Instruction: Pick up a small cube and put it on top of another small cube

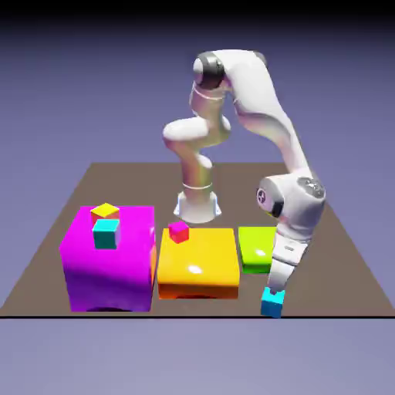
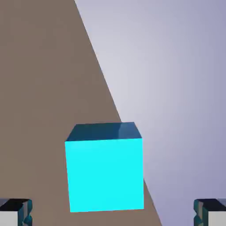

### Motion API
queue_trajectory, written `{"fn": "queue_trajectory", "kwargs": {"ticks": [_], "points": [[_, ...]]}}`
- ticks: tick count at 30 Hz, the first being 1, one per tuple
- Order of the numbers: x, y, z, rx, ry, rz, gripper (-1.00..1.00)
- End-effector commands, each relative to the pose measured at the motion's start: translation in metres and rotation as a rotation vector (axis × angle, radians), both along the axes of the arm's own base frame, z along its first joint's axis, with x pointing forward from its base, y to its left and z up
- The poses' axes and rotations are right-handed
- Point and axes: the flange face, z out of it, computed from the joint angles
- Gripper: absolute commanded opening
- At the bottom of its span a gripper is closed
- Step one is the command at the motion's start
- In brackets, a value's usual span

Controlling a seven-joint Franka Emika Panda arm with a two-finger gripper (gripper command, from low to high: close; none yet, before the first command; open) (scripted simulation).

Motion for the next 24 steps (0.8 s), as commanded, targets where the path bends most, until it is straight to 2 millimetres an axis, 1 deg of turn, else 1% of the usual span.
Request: {"fn": "queue_trajectory", "kwargs": {"ticks": [1,2,3,4,5,8,9,11,13,14,16,17,19,20,22,23,24], "points": [[-0.001,-0.002,-0.018,0.000,0.000,0.000,0.00],[-0.002,-0.005,-0.037,0.000,0.000,0.000,0.00],[-0.003,-0.008,-0.050,0.000,0.000,0.000,0.00],[-0.003,-0.008,-0.050,0.000,0.000,0.000,-1.00],[-0.003,-0.008,-0.050,0.000,0.000,0.000,-1.00],[0.000,0.001,0.005,0.000,0.000,0.000,-1.00],[0.004,-0.006,0.024,-0.004,-0.002,-0.018,-1.00],[0.029,-0.073,0.066,-0.031,-0.017,-0.164,-1.00],[0.043,-0.143,0.108,-0.049,-0.027,-0.314,-1.00],[0.045,-0.179,0.129,-0.055,-0.030,-0.390,-1.00],[0.041,-0.250,0.170,-0.060,-0.031,-0.543,-1.00],[0.034,-0.285,0.190,-0.059,-0.030,-0.620,-1.00],[0.012,-0.354,0.228,-0.049,-0.024,-0.774,-1.00],[-0.003,-0.387,0.245,-0.040,-0.019,-0.850,-1.00],[-0.042,-0.449,0.279,-0.014,-0.007,-1.002,-1.00],[-0.061,-0.474,0.292,0.000,0.000,-1.067,-1.00],[-0.061,-0.474,0.292,0.000,0.000,-1.067,-1.00]]}}
